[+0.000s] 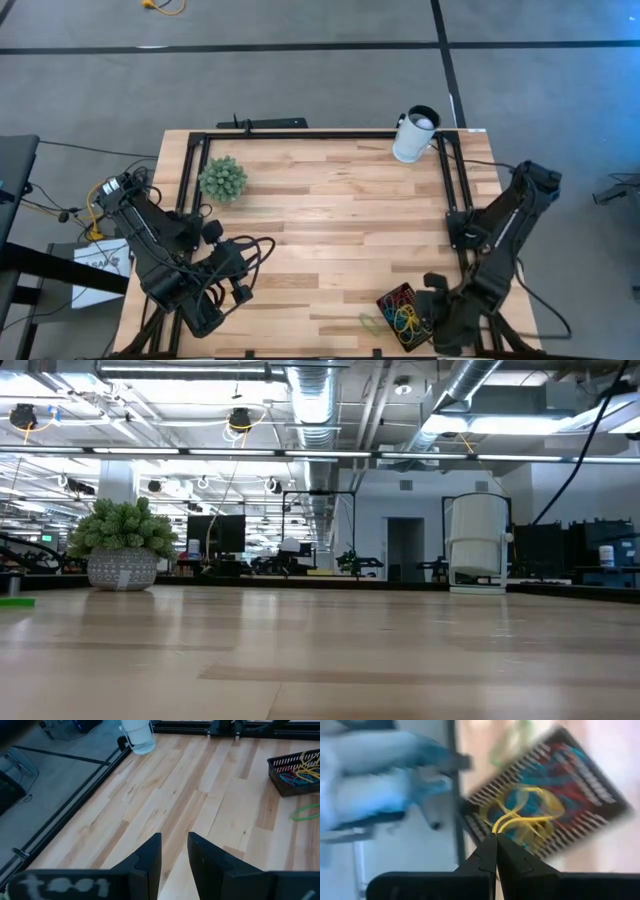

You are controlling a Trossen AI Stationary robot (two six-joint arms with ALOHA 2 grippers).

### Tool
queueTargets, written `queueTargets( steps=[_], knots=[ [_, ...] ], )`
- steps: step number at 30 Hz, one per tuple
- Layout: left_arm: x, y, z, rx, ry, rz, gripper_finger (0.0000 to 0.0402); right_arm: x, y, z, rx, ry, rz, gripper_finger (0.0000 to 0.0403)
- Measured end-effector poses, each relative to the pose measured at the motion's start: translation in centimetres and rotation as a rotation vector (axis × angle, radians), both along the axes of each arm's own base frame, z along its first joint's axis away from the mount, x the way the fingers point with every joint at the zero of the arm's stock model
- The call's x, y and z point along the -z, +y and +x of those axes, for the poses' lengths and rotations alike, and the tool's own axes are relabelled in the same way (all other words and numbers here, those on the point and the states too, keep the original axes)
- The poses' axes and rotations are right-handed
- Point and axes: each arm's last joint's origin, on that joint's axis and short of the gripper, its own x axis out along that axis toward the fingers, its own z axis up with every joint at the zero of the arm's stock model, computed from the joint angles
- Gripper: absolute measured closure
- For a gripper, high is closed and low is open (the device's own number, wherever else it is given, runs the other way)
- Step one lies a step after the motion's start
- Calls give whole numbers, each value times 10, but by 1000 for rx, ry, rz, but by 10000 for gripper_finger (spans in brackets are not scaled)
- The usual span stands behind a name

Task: Pick and place rubber bands into bin
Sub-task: Put the yellow rubber band into the black basket

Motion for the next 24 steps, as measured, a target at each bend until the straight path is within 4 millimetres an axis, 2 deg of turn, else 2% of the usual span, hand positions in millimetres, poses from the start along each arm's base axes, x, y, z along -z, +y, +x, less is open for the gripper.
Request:
queueTargets(
  steps=[4,13,18,24],
  knots=[
    [0,0,0,0,-1,-1,317,12,4,6,-87,-93,101,403],
    [0,0,0,-3,-4,-5,317,52,6,6,-111,-1,1,403],
    [0,0,0,-4,-8,-11,317,62,5,12,-92,31,-32,399],
    [0,-1,1,-6,-11,-15,317,67,-4,23,-18,94,-30,376]
  ],
)
